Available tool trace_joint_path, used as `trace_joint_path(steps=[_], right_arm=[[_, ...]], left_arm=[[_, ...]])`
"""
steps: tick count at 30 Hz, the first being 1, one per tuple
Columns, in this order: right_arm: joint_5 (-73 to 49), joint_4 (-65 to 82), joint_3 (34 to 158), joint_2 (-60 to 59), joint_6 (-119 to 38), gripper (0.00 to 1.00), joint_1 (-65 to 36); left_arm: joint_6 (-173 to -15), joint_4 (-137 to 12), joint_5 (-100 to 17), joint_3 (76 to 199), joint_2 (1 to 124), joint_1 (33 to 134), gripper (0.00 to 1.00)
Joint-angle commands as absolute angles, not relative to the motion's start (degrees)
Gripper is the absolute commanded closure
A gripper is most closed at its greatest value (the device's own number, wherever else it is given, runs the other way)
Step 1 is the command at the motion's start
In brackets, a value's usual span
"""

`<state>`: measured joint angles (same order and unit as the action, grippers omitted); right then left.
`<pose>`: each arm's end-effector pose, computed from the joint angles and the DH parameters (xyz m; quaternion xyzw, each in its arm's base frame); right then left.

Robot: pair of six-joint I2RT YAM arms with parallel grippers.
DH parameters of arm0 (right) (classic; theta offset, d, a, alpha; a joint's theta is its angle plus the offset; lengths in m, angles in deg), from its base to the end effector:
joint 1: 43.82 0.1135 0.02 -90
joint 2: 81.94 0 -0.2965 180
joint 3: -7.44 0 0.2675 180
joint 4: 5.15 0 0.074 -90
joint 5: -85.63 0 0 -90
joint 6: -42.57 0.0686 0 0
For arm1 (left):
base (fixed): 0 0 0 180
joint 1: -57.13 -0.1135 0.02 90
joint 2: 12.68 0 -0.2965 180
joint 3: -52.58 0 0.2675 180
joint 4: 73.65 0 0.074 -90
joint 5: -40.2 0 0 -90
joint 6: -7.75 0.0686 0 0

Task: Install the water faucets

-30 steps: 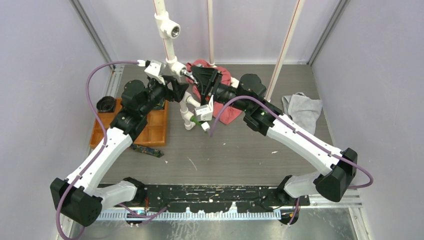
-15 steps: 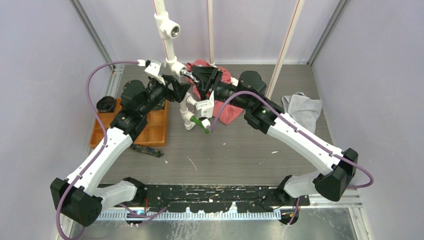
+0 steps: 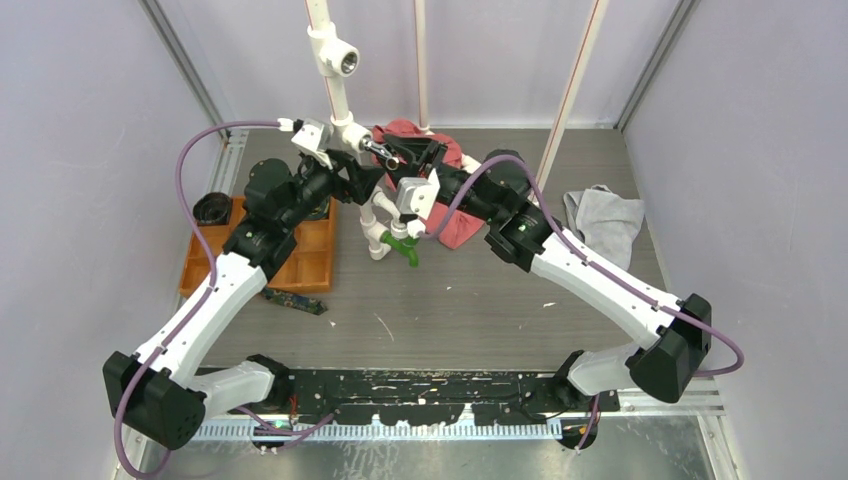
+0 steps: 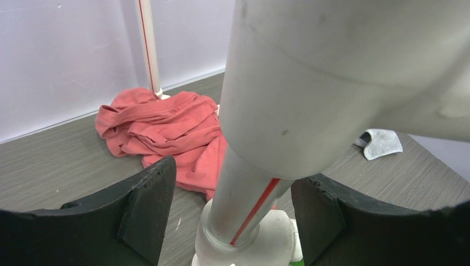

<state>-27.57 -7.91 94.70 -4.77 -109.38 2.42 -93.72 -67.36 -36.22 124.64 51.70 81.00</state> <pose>0.2233 0.2723 0.4799 -0.5869 0.2309 0.0195 0.7758 0.2656 -0.1351 0.4200 0.1590 0.6804 -0.2944 0.6520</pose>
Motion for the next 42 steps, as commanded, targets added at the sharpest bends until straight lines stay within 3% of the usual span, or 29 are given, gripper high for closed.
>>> trace_joint_path(steps=[1,23,42], right_arm=[[-26.3,-18.2,93.4,-4.6,-95.4,0.99,2.3],[-18.6,-35.2,88.4,-3.1,-53.4,0.99,2.3],[-9.6,-32.1,90.5,-4.9,-10.6,0.99,0.4]], left_arm=[[-94.2,-71.6,-35.0,125.3,51.4,80.7,0.26],[-94.4,-71.5,-34.7,124.7,50.7,80.7,0.26],[-95.2,-71.1,-34.6,122.9,48.2,80.7,0.26]])
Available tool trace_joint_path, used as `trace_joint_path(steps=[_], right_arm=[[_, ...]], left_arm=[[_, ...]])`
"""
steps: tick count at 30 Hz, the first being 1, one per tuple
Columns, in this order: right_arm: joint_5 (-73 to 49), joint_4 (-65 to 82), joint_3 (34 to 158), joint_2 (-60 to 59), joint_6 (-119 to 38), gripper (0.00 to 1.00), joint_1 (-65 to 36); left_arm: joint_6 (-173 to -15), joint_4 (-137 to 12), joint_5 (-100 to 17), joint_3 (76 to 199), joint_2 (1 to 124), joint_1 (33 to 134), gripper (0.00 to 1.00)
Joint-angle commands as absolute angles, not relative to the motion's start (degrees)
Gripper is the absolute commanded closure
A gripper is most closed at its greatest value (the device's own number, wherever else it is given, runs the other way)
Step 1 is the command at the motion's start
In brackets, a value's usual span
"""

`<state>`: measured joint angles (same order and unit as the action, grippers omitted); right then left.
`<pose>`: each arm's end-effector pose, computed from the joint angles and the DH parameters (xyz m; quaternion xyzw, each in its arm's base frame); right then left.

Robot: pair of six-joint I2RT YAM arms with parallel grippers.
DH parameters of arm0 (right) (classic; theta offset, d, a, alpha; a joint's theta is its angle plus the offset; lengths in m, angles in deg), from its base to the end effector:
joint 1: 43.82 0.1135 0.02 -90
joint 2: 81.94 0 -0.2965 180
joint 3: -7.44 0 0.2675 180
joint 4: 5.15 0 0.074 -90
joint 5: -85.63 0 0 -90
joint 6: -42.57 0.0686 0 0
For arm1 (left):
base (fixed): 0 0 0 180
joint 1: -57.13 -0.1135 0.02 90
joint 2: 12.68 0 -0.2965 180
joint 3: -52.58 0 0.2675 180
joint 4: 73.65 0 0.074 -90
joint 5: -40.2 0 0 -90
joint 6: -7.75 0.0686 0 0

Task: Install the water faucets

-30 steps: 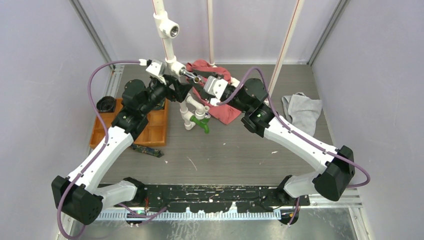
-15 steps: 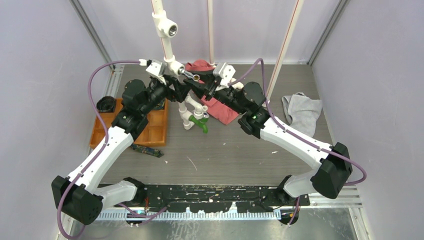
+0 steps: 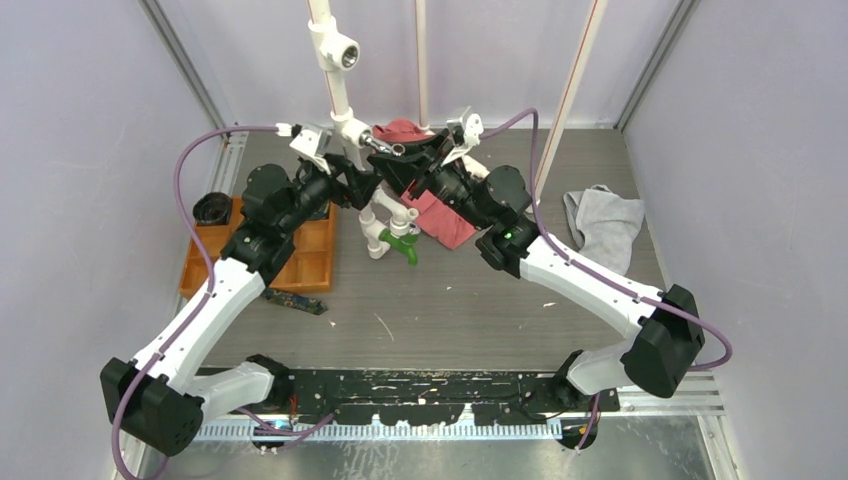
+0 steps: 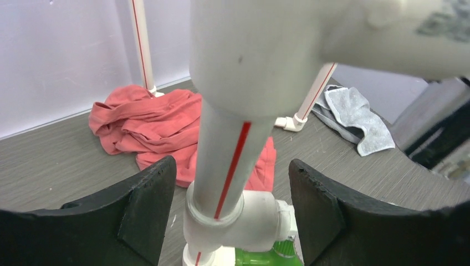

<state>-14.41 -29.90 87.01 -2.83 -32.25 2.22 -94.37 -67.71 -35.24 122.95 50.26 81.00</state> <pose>0.2410 0.2671 0.4671 -0.2132 0.4948 0.4686 0.7001 0.2589 -0.1334 0.4158 0.1611 0.6793 -0.3036 0.6484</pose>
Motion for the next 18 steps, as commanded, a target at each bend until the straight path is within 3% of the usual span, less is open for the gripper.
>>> trace_joint_path(steps=[1,18], right_arm=[[-9.9,-29.6,91.7,-4.6,-7.2,1.00,-0.4],[-17.2,-25.1,92.4,-1.7,29.2,1.00,-3.9]], left_arm=[[-95.2,-71.1,-34.6,122.8,48.0,80.7,0.26],[-96.6,-70.0,-34.4,120.5,44.4,80.7,0.26]])
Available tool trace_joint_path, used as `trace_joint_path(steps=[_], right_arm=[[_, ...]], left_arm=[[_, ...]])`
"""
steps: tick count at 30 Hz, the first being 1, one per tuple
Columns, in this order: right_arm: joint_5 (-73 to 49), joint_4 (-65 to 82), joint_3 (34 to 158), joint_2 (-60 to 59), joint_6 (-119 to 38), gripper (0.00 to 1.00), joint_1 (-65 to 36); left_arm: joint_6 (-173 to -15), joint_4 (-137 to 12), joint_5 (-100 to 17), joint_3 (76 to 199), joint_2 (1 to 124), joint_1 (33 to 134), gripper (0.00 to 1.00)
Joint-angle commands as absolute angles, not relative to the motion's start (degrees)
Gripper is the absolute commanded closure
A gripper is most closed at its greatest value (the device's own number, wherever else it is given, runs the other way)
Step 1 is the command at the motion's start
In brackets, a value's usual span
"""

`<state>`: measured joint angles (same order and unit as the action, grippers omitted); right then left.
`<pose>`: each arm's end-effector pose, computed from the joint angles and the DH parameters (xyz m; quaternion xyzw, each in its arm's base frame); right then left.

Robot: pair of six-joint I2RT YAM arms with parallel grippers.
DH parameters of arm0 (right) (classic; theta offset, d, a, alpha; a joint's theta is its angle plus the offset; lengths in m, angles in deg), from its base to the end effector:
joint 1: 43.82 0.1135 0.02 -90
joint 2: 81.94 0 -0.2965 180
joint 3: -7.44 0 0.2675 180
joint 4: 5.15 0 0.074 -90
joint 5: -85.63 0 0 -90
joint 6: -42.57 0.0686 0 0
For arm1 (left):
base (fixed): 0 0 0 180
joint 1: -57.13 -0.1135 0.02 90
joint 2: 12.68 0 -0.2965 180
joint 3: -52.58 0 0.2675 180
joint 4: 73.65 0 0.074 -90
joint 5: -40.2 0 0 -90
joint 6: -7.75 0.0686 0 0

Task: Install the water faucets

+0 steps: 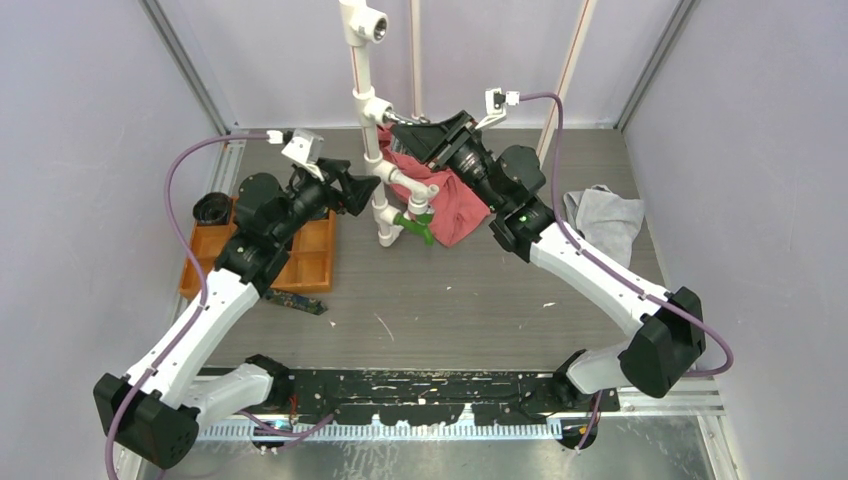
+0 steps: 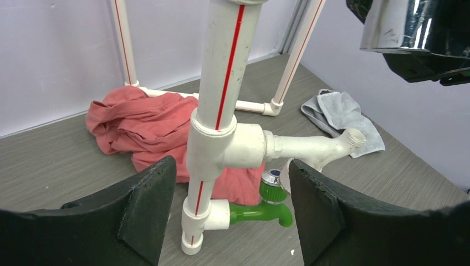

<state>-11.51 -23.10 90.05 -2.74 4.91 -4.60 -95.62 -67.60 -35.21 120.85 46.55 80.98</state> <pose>0.2764 0.2366 0.4724 0.0132 0.5649 0.6152 0.5497 0.2424 -0.1261 0.4176 0.1541 0.6716 -0.3124 0.6539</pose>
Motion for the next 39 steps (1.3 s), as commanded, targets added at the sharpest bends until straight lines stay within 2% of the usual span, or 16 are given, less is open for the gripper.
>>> trace_joint_path(steps=[1,8,9,12,15,17,19,26,31,39], right_arm=[[-18.0,-24.4,92.9,-1.5,29.9,1.00,-3.9],[-18.9,-19.6,93.4,-2.0,30.8,0.99,-3.9],[-18.7,-19.9,92.8,-2.4,30.8,0.95,-4.0],[-18.3,-22.1,91.0,-3.3,29.1,0.63,-3.9],[-18.2,-21.2,91.3,-4.2,25.6,0.24,-3.9],[-18.0,-20.6,91.2,-4.8,23.5,0.09,-3.9],[-17.2,-18.9,91.0,-5.2,21.2,0.01,-3.9],[-13.0,-8.5,92.9,-9.7,6.7,0.00,-3.9],[-5.3,0.3,93.0,-16.2,-5.3,0.00,-4.0],[5.0,6.6,92.8,-26.5,-17.0,0.00,-4.0]], left_arm=[[-96.7,-70.0,-34.2,120.3,44.2,80.7,0.26],[-97.5,-69.5,-34.0,119.5,42.3,80.7,0.26],[-97.5,-69.3,-34.0,119.5,42.1,80.7,0.26],[-97.5,-69.0,-34.1,119.0,41.5,80.7,0.26],[-97.6,-68.8,-34.1,119.0,41.1,80.7,0.26],[-97.7,-68.7,-34.2,118.9,41.0,80.7,0.26],[-97.6,-68.7,-34.1,119.0,40.8,80.7,0.26],[-97.2,-68.6,-32.9,119.4,41.9,80.7,0.25],[-95.8,-68.8,-32.1,120.4,44.2,80.8,0.15],[-97.5,-74.1,-35.5,124.4,51.6,82.6,0.17]])
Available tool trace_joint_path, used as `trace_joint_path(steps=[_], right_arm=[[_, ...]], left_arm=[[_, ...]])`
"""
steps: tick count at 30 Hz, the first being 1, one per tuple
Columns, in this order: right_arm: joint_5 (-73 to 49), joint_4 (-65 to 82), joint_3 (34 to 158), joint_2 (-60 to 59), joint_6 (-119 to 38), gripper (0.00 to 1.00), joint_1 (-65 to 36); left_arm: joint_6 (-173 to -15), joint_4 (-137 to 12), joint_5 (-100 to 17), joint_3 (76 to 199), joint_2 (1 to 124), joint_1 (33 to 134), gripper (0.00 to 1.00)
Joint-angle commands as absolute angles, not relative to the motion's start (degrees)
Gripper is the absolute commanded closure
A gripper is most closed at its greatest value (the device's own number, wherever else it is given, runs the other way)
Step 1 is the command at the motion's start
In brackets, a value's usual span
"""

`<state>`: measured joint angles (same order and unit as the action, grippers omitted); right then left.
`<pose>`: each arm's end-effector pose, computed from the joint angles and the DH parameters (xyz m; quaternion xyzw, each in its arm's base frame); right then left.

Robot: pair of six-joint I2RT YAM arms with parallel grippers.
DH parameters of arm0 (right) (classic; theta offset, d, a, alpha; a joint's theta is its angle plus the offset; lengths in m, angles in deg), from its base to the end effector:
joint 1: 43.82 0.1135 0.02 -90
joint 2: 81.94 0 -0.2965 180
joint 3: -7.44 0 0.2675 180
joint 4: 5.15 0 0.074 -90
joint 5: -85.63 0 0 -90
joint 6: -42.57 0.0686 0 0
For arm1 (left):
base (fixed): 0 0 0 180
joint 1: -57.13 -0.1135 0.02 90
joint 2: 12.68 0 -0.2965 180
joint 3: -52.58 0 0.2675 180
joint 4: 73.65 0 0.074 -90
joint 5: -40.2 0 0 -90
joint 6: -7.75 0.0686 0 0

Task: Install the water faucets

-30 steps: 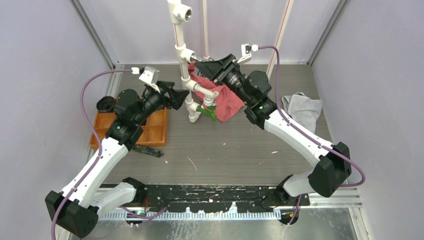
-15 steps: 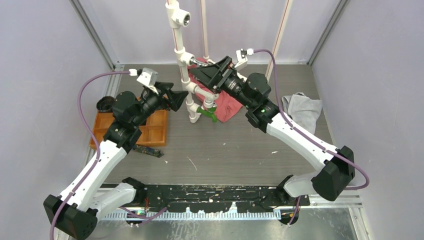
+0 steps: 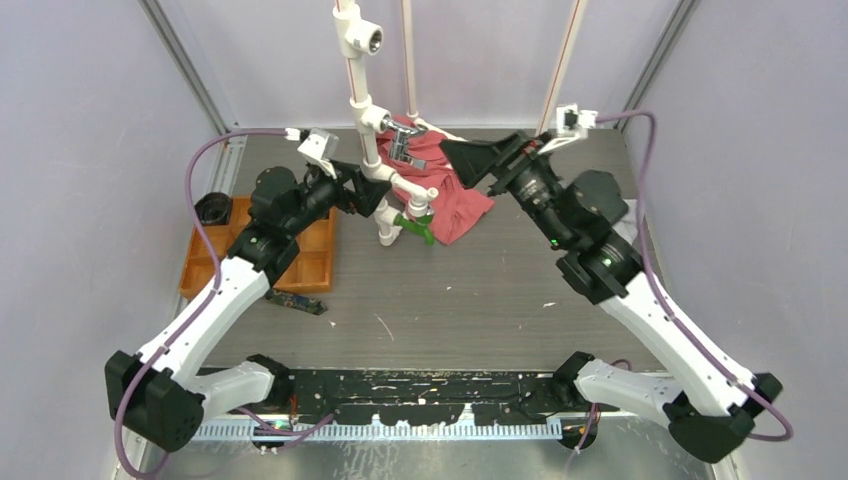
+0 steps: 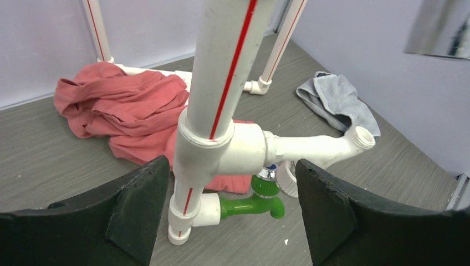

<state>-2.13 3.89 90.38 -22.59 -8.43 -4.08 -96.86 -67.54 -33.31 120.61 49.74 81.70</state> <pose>0.1955 0.1590 0.5114 0.0115 0.6118 0.4924 0.6189 0.2545 -0.1378 0.4012 0.1616 0.6914 -0.3296 0.6223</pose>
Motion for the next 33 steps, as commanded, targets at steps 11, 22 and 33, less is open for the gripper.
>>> trace_joint_path(steps=[11,22,33], right_arm=[[9.7,13.3,94.0,-30.3,-24.5,0.00,-4.0],[2.5,15.3,96.1,-28.8,-34.0,0.00,-4.0],[-20.5,22.2,99.4,-26.0,-66.2,0.00,-3.9]], left_arm=[[-99.1,-83.6,-43.0,126.6,58.0,85.9,0.29],[-99.1,-85.8,-42.2,126.0,58.9,86.2,0.87],[-96.0,-78.3,-42.3,121.2,48.1,86.2,1.00]])
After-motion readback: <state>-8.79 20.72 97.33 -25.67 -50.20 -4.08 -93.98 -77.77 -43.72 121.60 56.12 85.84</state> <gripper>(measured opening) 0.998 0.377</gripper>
